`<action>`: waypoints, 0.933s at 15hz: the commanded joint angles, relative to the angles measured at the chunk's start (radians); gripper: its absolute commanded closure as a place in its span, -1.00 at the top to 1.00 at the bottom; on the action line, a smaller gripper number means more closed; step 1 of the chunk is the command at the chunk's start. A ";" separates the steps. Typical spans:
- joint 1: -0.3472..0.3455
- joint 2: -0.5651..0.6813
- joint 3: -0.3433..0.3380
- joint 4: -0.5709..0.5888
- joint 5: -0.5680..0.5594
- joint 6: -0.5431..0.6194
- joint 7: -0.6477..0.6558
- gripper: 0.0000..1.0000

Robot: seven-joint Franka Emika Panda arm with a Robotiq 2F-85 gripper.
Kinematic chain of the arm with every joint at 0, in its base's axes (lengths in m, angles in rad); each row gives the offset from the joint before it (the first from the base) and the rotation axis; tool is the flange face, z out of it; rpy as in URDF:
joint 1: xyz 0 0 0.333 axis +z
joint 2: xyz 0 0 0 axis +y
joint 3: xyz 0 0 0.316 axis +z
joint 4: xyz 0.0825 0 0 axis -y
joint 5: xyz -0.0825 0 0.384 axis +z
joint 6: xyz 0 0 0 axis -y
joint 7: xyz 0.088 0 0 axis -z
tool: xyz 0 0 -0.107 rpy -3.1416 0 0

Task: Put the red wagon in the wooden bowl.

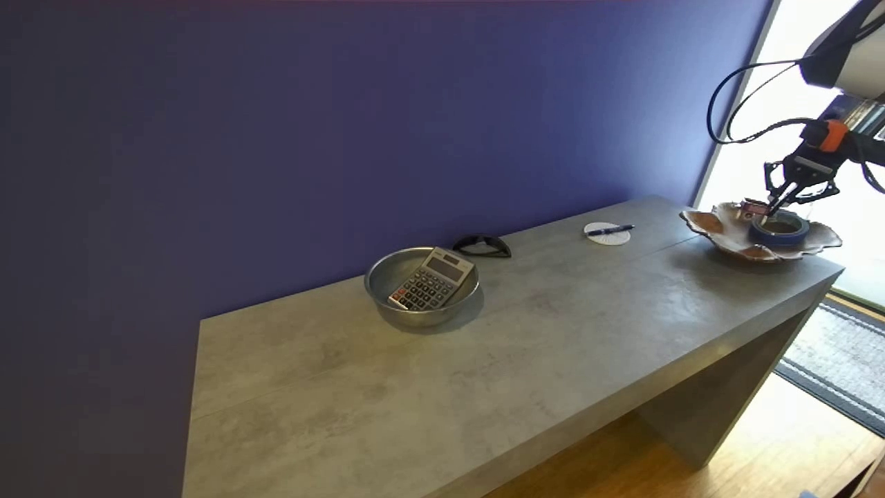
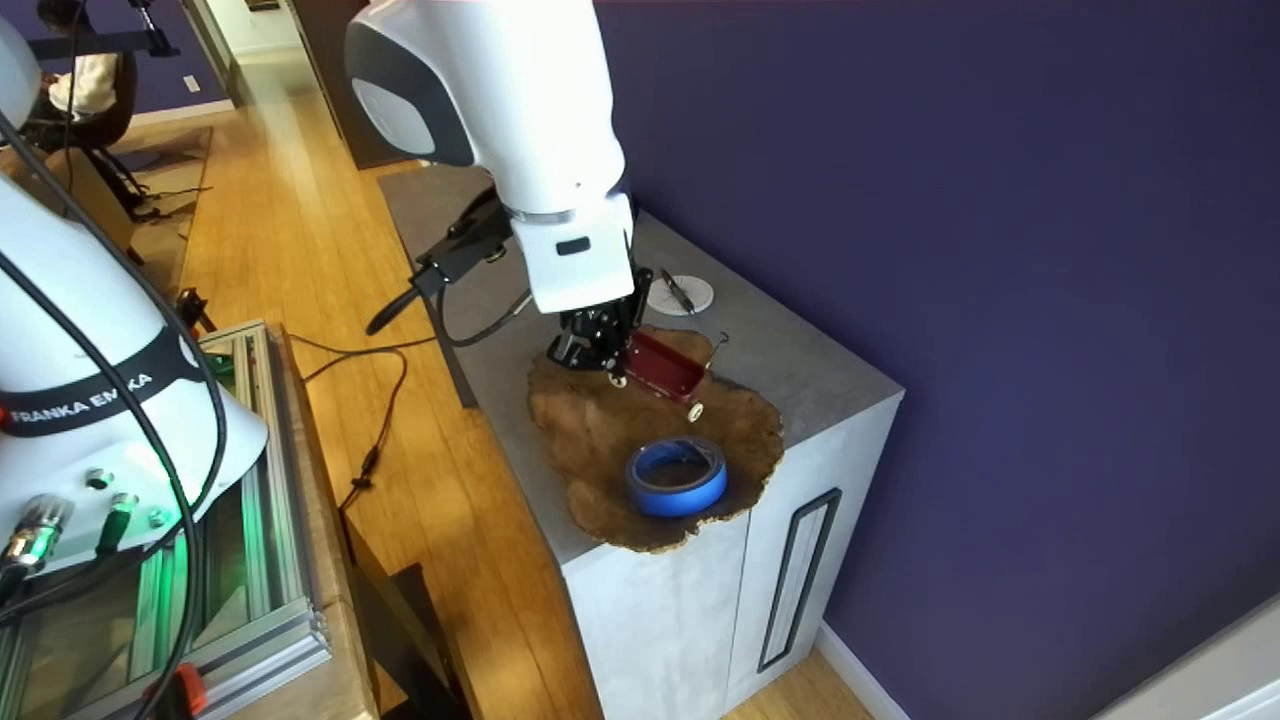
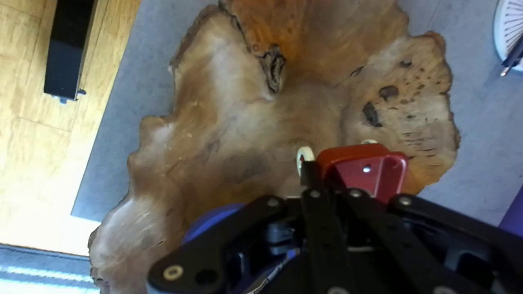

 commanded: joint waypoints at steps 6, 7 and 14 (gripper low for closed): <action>0.030 0.101 0.048 0.017 0.010 0.080 0.006 -0.98; 0.031 0.111 0.052 0.019 0.010 0.082 0.005 -0.98; 0.046 0.039 0.015 -0.044 -0.111 0.190 0.085 0.14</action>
